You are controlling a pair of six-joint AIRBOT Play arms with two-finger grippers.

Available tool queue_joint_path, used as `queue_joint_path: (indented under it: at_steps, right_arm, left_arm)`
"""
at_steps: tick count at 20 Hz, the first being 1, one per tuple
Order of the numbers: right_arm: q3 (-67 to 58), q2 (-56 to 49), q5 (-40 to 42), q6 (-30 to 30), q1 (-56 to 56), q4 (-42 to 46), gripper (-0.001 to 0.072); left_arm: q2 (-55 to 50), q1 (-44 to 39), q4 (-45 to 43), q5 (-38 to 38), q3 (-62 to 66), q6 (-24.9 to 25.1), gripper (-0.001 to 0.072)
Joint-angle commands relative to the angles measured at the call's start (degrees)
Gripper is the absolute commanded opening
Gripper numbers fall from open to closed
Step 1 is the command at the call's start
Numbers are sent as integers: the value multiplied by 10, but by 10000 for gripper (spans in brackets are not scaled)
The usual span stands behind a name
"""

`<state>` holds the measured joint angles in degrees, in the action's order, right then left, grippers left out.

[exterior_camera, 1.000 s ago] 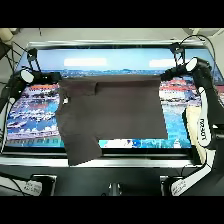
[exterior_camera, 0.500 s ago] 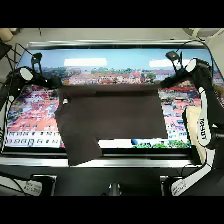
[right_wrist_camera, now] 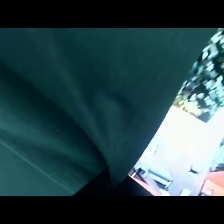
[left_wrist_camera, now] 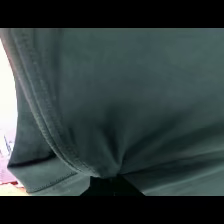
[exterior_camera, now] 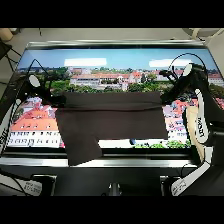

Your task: Fold the shirts.

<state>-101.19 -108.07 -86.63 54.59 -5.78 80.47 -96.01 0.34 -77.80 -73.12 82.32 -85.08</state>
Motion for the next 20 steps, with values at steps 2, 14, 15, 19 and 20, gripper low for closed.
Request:
queue_joint_path:
  at_steps: [2,14,15,19,20]
  right_arm:
    - [30,-2,-21,1,0,-5,27]
    - [68,121,-102,2,-105,-12,527]
    - [113,149,-81,1,-115,-12,527]
    - [305,233,15,-25,-122,-31,527]
    - [331,236,19,-34,-122,-38,527]
  left_arm:
    - [-1,-3,1,-30,-14,0,20]
    - [100,84,46,-155,-6,16,496]
    - [133,91,64,-137,-66,18,496]
    - [273,104,99,-44,-373,79,498]
    - [299,105,108,-27,-433,86,497]
